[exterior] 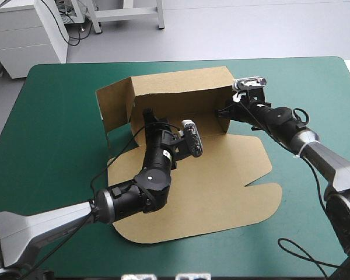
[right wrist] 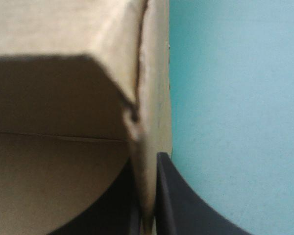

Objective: Fold the box

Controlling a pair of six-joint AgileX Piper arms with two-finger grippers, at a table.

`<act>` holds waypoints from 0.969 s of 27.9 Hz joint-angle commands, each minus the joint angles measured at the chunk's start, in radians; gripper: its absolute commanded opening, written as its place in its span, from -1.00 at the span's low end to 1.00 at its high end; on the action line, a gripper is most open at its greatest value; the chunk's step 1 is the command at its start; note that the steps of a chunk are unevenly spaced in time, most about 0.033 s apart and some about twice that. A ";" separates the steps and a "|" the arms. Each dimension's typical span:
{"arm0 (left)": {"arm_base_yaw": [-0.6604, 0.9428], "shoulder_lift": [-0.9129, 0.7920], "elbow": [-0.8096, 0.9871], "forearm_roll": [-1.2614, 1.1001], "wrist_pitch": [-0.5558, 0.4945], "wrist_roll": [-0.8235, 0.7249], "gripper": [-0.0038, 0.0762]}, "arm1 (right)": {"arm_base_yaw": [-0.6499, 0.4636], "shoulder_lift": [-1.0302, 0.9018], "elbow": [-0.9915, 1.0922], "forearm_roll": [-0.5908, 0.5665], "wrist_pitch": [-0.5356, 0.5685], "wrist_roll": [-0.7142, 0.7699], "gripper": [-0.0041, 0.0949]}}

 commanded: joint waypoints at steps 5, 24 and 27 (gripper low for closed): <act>0.070 -0.166 -0.130 -0.481 -0.031 0.324 -0.87 | 0.002 -0.046 -0.033 -0.165 0.017 0.186 -0.95; 1.434 -0.420 -0.102 -2.059 0.113 1.138 -0.87 | -0.017 -0.046 -0.033 -0.457 0.098 0.474 -0.95; 1.603 -0.420 0.000 -2.241 0.063 1.173 -0.87 | -0.017 -0.046 -0.033 -0.464 0.110 0.476 -0.95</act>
